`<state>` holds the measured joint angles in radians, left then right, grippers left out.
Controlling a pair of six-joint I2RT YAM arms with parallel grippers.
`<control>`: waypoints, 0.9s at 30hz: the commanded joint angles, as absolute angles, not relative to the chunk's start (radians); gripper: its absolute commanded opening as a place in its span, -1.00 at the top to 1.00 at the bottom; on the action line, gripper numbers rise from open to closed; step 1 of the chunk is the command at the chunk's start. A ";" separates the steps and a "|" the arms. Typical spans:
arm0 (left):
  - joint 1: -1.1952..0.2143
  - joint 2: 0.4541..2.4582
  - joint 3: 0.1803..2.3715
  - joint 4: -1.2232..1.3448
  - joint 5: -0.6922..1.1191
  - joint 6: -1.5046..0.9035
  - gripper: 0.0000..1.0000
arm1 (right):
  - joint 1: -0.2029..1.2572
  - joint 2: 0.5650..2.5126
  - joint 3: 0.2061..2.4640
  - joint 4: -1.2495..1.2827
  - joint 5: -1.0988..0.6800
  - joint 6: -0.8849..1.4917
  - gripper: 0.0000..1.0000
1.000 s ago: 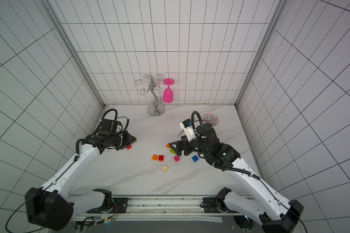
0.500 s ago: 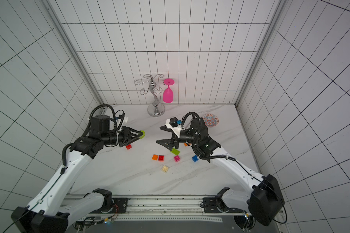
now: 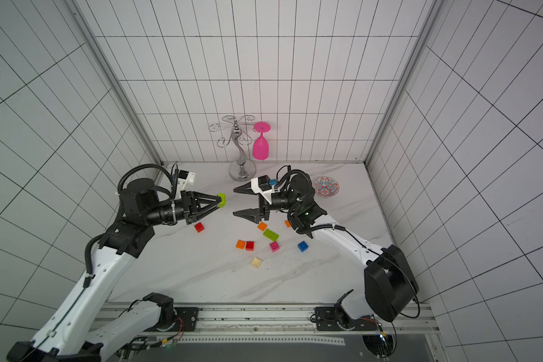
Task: Assemble the letter r with lego
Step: Adjust the lego brick at the center of the board.
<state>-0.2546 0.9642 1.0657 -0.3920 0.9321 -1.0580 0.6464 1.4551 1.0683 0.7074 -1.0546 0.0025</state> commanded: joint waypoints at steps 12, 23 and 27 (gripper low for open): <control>-0.280 0.955 1.040 -0.256 0.963 -1.138 1.00 | 0.707 1.515 1.176 0.795 -1.049 0.032 -0.36; -0.291 0.962 1.036 -0.230 0.965 -1.147 1.00 | 0.712 1.528 1.180 0.804 -1.041 0.048 0.09; -0.293 0.960 1.031 -0.228 0.964 -1.148 1.00 | 0.712 1.531 1.176 0.804 -1.039 0.051 0.26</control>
